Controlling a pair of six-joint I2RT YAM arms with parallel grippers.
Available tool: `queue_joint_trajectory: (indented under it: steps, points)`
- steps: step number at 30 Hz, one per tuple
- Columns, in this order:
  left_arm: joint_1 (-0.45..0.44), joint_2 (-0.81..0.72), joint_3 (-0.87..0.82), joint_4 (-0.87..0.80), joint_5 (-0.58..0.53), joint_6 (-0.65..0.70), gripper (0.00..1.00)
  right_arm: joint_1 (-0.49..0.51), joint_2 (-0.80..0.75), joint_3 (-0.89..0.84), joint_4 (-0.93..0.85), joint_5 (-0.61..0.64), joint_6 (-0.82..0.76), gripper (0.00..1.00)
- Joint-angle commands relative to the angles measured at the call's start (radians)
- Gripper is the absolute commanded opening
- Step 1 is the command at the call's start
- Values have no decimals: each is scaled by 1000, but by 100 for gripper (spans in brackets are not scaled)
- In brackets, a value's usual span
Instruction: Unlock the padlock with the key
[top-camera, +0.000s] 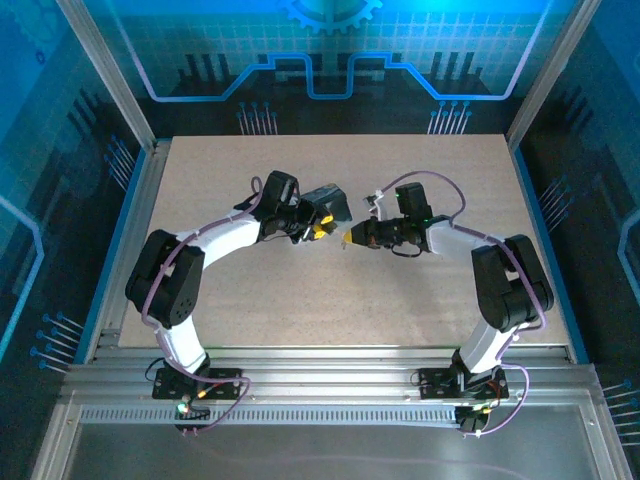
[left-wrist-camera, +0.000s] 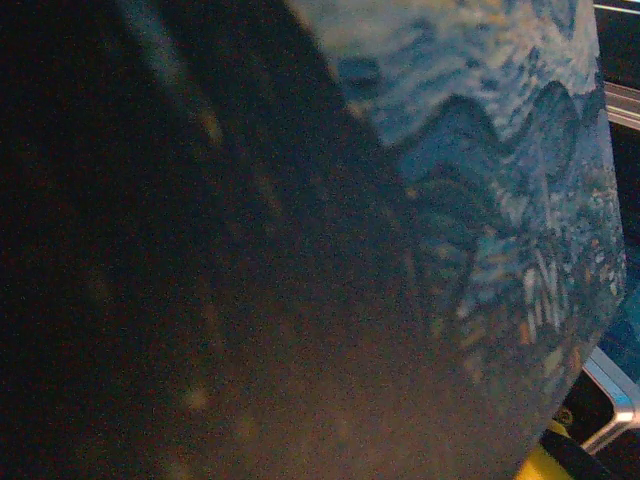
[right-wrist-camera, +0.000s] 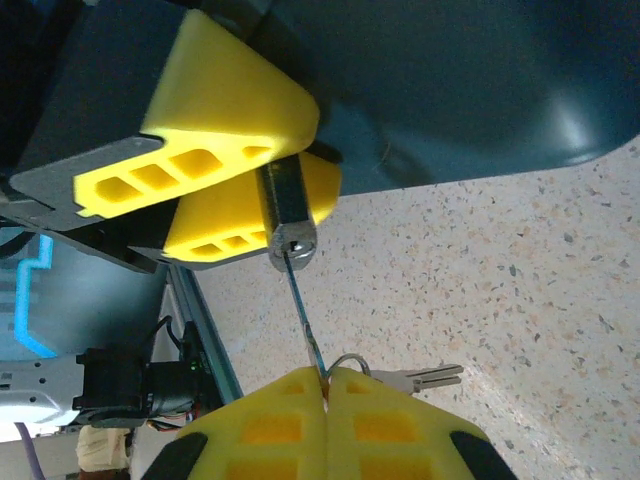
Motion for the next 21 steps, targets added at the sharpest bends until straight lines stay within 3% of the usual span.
queue_joint_trajectory:
  steps: [1, 21]
  points:
    - [13, -45, -11, 24, 26, -15, 0, 9, 22, 28, 22, -8, 6, 0]
    - [18, -53, -20, 30, 25, -19, 0, 17, 35, 26, 104, -46, 57, 0]
